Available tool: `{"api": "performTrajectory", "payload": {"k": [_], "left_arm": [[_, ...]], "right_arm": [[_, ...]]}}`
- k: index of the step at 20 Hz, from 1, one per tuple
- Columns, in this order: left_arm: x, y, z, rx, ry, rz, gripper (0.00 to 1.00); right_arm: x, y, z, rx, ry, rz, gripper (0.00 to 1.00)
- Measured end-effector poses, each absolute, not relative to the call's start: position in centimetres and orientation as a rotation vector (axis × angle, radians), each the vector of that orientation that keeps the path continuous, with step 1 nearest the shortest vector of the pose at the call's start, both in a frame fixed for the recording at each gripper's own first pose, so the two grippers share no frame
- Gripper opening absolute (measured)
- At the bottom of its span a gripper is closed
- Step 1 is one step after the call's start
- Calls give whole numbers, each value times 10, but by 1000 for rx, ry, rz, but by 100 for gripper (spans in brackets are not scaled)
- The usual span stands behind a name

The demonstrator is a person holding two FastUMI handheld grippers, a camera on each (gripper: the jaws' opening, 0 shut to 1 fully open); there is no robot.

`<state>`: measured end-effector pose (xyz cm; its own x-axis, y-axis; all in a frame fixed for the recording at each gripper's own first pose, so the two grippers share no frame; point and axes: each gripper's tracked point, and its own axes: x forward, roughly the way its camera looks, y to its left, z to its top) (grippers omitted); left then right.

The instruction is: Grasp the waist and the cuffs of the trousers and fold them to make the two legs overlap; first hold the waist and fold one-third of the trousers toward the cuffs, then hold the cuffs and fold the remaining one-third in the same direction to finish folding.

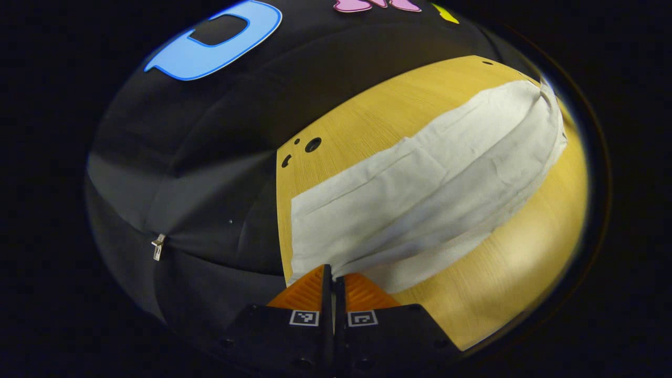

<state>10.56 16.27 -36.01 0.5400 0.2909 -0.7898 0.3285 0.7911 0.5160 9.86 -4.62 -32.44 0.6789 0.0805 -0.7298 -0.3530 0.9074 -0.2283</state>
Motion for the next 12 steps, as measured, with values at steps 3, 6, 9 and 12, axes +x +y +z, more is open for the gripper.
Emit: {"api": "performTrajectory", "payload": {"k": [3, 6, 9, 12], "left_arm": [[132, 163, -374, 713, 1052, -44, 6], [145, 166, -396, 705, 1110, -62, 6], [156, 171, -412, 696, 1160, -58, 6], [163, 172, -424, 669, 1206, -51, 6]], "right_arm": [[119, -44, -347, -324, 821, 226, 6], [134, -41, -372, -280, 867, 220, 7], [145, -41, -397, -219, 916, 213, 7], [152, -39, -423, -129, 974, 205, 7]]}}
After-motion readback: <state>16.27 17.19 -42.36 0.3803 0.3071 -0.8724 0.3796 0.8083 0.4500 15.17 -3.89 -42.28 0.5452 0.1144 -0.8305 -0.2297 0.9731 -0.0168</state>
